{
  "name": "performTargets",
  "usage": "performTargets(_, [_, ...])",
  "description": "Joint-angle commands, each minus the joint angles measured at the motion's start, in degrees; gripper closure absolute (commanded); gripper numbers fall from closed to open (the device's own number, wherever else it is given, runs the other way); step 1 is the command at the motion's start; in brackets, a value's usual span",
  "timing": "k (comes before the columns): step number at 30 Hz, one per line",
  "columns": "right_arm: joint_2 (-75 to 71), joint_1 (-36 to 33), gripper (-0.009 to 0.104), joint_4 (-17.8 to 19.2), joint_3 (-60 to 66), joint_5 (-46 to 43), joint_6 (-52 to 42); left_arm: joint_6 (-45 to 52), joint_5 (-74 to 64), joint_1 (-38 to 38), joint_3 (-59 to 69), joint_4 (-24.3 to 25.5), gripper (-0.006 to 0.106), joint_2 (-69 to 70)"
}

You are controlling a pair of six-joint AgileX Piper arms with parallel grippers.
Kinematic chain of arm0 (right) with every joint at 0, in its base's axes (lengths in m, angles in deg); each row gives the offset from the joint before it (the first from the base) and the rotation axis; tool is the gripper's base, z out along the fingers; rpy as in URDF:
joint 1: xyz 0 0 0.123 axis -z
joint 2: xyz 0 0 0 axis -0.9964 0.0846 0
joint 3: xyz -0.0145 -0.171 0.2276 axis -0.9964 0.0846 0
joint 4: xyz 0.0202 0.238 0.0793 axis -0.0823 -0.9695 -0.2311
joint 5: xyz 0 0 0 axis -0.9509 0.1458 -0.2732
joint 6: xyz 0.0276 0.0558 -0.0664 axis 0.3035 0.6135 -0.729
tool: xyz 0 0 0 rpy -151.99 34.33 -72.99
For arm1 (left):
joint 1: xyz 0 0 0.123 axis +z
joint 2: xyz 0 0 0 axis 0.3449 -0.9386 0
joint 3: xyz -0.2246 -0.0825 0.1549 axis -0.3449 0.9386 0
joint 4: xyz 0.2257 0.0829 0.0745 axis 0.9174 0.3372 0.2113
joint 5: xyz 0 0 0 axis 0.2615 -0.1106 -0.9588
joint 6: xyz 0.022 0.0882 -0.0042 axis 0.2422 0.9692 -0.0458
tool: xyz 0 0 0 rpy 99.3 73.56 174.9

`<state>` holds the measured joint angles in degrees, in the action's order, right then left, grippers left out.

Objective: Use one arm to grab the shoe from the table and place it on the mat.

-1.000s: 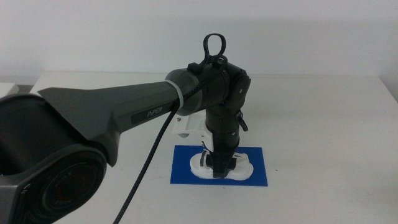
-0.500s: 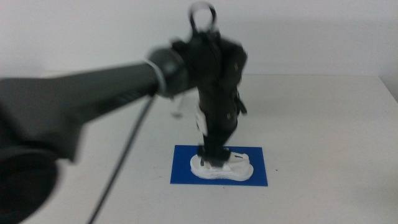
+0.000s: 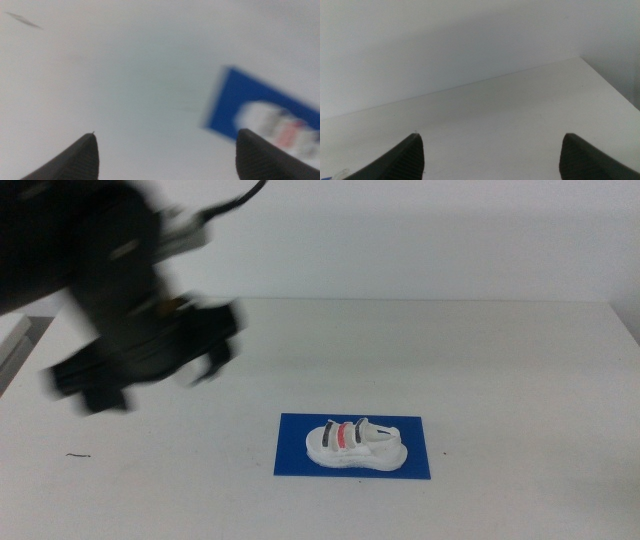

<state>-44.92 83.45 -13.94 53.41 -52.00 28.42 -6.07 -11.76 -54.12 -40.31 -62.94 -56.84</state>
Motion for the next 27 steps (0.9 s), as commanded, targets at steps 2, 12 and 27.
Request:
performTargets(2, [-0.3, -0.1, 0.016, 0.4, 0.1, -0.5, -0.2, 16.5, 10.9, 5.0, 11.7, 1.3, 0.007, 9.4])
performTargets(12, [-0.3, -0.1, 0.016, 0.4, 0.1, -0.5, -0.2, 53.2, 65.7, 12.3, 41.9, -4.0, 0.007, 36.6])
performTargets(27, [-0.3, -0.1, 0.016, 0.4, 0.1, -0.5, -0.2, 64.5, 75.2, 16.4, 56.8, -14.4, 0.007, 59.6])
